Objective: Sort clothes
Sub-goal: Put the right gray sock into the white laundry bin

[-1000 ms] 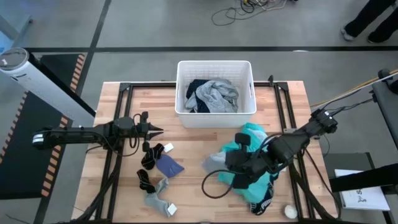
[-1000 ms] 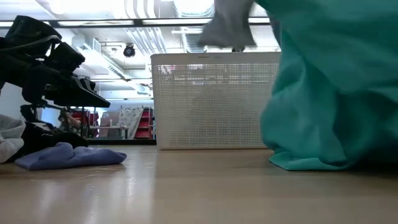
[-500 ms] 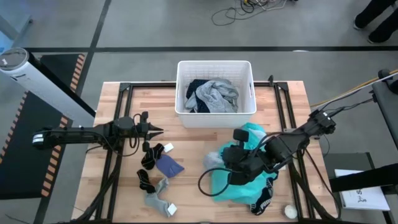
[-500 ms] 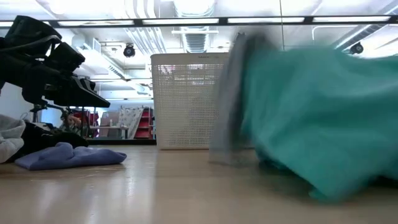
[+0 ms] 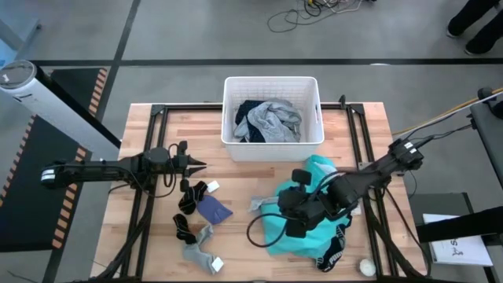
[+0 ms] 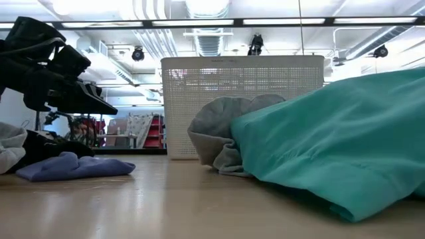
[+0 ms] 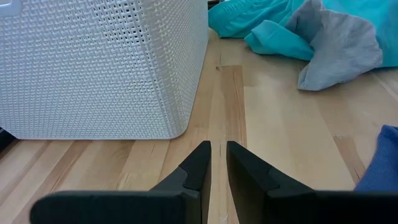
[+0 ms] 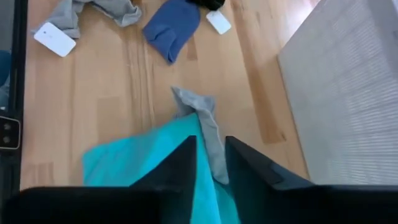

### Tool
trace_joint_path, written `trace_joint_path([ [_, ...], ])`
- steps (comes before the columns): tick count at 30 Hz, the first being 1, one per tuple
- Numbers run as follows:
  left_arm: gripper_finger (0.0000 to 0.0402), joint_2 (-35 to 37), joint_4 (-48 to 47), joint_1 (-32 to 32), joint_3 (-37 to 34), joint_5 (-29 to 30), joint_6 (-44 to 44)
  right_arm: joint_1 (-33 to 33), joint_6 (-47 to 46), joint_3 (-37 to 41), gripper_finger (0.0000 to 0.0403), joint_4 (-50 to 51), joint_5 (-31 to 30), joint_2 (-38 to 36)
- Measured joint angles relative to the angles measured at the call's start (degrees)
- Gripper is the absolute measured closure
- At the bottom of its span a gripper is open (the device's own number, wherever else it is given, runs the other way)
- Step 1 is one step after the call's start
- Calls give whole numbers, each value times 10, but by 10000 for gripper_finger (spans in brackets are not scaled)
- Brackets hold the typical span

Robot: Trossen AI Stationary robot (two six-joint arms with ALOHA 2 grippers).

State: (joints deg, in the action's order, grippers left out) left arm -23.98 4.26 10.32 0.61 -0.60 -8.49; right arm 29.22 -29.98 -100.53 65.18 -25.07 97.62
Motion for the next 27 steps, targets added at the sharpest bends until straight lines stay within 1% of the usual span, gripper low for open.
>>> trace_joint_path([
  [6,364,0,0,0,0,0,0,-30,9,68,250,-62,51,0],
  [10,364,0,0,0,0,0,0,-60,27,113,220,-101,97,0],
  [13,364,0,0,0,0,0,0,-82,47,142,210,-138,131,0],
  [15,364,0,0,0,0,0,0,-95,61,157,205,-157,144,0],
  [22,364,0,0,0,0,0,0,-128,94,203,191,-188,154,0],
  [27,364,0,0,0,0,0,0,-147,104,242,185,-247,207,0],
])
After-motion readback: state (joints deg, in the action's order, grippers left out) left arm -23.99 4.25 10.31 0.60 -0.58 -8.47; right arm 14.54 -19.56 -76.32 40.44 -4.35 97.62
